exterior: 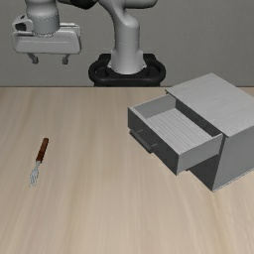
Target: Pick up the fork and place it in the top layer of the cabinet
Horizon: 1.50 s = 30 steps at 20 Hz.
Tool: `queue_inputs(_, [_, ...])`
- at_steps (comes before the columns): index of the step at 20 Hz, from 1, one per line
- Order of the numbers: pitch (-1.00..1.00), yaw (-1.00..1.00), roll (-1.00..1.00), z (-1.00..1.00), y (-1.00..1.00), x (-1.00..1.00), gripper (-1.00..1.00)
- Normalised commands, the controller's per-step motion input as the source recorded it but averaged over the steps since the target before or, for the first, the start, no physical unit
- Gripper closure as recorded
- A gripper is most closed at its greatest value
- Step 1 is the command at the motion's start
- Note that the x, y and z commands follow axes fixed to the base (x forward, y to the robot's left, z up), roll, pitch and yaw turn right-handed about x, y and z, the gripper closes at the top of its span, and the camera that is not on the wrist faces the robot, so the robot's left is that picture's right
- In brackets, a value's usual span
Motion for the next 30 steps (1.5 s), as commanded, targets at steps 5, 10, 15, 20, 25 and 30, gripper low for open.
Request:
queue_inputs(5, [0.0, 0.0, 0.0, 0.0, -0.6, 0.4, -1.0])
queue_inputs(10, [0.0, 0.0, 0.0, 0.0, 0.0, 1.0, -1.0])
queue_inputs(15, [0.0, 0.0, 0.0, -0.4, 0.2, 0.4, -1.0])
queue_inputs(20, [0.0, 0.0, 0.0, -1.0, 0.0, 0.0, -1.0])
queue_inputs(25, [0.0, 0.0, 0.0, -1.0, 0.0, 0.0, -1.0])
queue_inputs(30, [0.0, 0.0, 0.0, -1.0, 0.0, 0.0, -1.0])
